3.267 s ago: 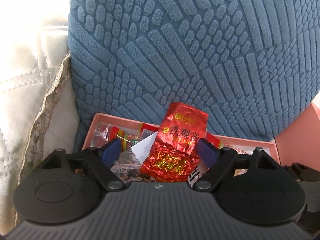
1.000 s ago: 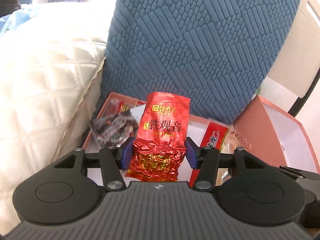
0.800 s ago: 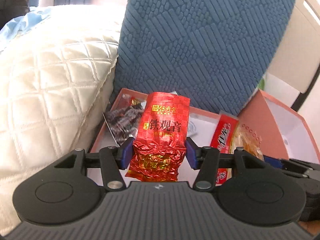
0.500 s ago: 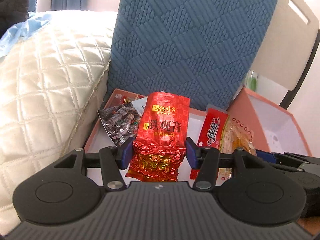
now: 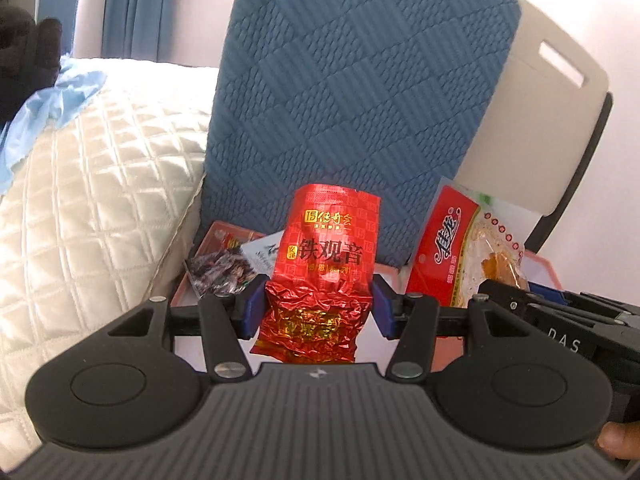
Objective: Organize snacks
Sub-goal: 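Carry the tea packet and dried-meat packet over the pink-rimmed box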
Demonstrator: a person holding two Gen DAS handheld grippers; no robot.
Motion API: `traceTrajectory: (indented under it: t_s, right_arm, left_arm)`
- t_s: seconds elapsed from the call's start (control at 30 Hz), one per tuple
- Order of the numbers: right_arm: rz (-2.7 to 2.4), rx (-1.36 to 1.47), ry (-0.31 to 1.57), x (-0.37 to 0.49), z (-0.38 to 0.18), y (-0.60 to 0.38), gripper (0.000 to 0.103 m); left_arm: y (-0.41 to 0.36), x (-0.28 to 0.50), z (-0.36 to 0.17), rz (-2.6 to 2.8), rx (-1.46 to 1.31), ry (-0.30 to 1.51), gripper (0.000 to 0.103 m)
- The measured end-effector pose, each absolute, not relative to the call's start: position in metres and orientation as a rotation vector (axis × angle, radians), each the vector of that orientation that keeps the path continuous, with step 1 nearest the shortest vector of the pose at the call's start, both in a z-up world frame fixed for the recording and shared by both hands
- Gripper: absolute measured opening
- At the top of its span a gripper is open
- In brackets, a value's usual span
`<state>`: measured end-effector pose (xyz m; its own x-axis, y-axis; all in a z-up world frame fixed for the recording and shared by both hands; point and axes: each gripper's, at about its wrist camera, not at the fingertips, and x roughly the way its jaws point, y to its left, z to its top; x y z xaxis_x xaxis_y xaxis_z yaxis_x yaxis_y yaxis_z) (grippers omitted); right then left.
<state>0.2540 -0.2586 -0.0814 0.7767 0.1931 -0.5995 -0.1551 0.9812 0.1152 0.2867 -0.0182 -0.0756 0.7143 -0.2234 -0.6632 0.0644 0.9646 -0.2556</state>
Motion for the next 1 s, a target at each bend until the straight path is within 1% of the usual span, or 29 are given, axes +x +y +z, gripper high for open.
traceTrajectory:
  t_s: [0.43,0.73,1.0]
  right_arm:
    - [0.13,0.067,0.564,0.229,-0.039,-0.31,0.032]
    - [0.087,0.075,0.548,0.215,-0.028,-0.359,0.032]
    - [0.027,0.084,0.585,0.209,-0.046,-0.407,0.032]
  left_arm:
    - [-0.065,0.272,-0.027,-0.224,-0.229,0.681,0.059]
    - [-0.12,0.27,-0.023,-0.269,-0.223,0.68,0.059]
    - [-0.172,0.275,-0.036,-0.296,-0.191,0.724,0.059]
